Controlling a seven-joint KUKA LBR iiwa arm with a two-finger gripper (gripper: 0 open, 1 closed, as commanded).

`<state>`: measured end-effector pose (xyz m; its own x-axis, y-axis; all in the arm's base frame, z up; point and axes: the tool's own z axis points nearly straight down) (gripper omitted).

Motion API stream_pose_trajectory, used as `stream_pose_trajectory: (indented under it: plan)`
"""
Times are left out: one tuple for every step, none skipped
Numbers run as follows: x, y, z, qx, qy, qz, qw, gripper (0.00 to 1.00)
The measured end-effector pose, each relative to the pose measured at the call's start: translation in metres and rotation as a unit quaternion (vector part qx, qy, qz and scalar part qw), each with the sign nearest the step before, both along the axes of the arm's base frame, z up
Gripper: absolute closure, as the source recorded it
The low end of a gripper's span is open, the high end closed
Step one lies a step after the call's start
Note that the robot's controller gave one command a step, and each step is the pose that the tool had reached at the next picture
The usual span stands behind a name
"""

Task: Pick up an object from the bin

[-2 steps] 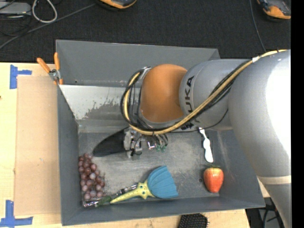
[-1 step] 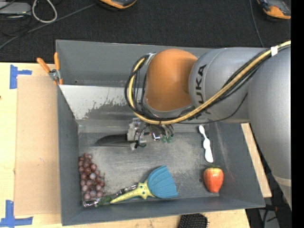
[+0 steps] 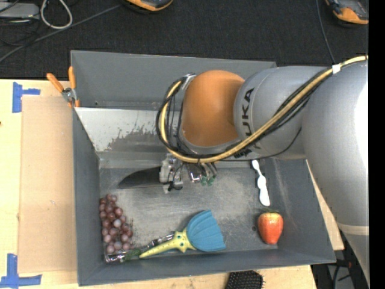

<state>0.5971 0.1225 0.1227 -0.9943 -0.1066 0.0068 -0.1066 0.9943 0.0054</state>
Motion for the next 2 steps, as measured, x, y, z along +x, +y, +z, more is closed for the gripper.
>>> stream_pose_trajectory:
  plan:
    - [0.0, 0.002, -0.003, -0.001, 0.0047, 0.002, 1.0, 1.0]
    - [-0.003, 0.004, 0.07, -0.001, 0.0071, 0.016, 0.9998, 1.0]
